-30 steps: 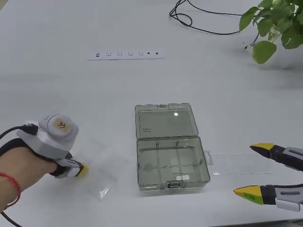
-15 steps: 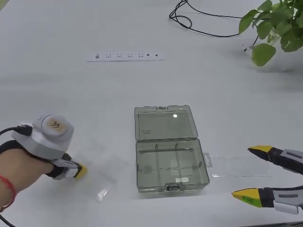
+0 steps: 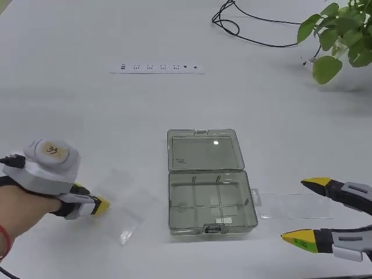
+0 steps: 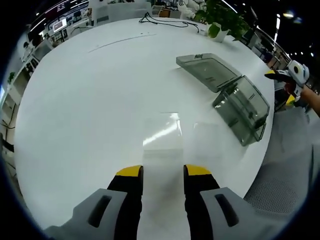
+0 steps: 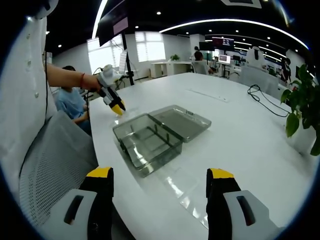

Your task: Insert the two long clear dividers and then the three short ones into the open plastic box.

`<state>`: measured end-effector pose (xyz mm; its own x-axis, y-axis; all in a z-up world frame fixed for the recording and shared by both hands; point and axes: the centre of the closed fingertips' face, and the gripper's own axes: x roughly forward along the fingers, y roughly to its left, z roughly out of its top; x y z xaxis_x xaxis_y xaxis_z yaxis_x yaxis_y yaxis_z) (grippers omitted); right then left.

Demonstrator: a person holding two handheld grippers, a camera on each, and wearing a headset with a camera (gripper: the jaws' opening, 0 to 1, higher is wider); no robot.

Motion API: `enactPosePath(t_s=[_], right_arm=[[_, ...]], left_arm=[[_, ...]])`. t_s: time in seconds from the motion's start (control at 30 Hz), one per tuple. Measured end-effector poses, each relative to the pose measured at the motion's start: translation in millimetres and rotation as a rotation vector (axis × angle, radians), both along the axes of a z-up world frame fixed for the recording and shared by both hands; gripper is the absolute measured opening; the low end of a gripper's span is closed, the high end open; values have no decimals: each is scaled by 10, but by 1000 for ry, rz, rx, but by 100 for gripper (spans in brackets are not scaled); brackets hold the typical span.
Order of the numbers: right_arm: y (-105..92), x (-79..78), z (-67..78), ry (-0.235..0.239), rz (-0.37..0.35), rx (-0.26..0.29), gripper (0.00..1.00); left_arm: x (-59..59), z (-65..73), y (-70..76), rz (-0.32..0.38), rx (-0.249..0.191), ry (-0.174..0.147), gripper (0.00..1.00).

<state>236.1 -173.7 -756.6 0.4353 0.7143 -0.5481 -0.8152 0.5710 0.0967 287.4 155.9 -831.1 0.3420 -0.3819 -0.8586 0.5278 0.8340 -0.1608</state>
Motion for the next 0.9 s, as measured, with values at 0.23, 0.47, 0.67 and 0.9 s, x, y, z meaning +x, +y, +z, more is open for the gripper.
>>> enactPosePath(t_s=[0.23, 0.47, 0.67, 0.9], right_arm=[[99, 33, 102, -13, 15, 6, 76], [244, 114, 311, -42, 17, 44, 76], [371, 172, 475, -54, 9, 80, 74], [576, 221, 718, -28, -28, 159, 69]], left_arm=[[35, 215, -109, 37, -98, -54, 30], [79, 515, -290, 68, -209, -121, 30], [76, 714, -493, 65, -288, -163, 30], [64, 959, -768, 60, -395, -203, 30]])
